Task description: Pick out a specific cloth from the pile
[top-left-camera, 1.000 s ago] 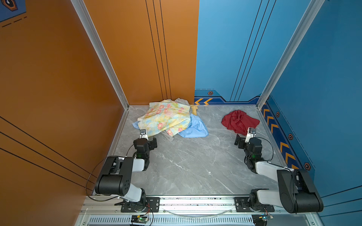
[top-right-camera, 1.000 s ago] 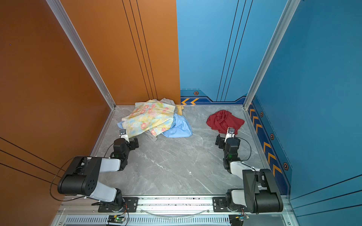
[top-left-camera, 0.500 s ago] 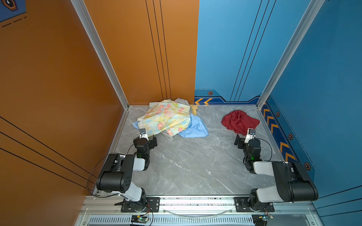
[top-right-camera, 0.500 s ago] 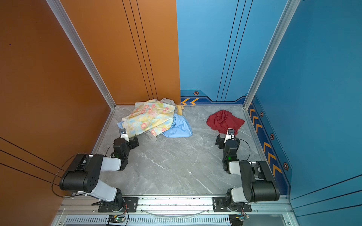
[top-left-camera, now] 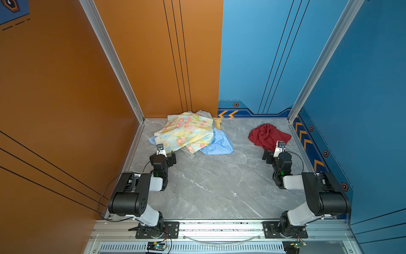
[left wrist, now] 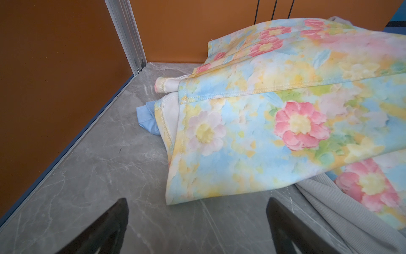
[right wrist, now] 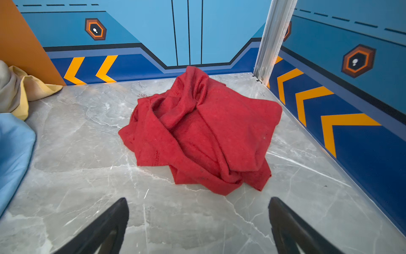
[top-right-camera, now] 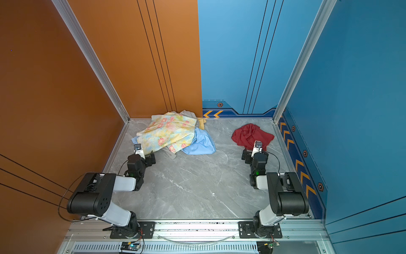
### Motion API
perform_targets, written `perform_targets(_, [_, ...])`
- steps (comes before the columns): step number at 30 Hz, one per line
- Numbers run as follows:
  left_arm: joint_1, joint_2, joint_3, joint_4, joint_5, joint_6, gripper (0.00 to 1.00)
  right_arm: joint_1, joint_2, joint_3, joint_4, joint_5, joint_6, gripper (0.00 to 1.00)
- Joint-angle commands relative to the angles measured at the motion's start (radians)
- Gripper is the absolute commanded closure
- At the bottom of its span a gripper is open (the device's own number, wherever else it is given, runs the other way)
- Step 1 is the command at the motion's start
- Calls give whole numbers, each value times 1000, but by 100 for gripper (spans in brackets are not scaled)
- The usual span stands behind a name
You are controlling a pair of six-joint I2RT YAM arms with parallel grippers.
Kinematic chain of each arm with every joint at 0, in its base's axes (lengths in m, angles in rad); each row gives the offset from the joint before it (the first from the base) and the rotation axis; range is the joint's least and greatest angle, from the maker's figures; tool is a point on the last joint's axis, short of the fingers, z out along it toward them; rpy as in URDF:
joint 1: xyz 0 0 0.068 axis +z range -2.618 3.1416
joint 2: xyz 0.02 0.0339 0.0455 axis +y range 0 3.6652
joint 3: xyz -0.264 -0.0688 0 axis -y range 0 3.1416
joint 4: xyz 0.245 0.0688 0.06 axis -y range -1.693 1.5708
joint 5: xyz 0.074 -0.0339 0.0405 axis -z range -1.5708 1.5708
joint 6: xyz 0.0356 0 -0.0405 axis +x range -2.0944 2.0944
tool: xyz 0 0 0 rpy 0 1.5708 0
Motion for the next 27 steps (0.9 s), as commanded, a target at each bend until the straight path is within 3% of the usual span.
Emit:
perform_targets(1, [-8,12,14,-5,-22,25,2,9,-11,-2,-46,-17,16,0])
perform_targets(7, [-19,9,11,-3,-37,32,2,33,-9,-8,-30,18,-1,0])
perform_targets(27, [-19,11,11,-3,-37,33,2,6,-8,3,-48,-36,16,0])
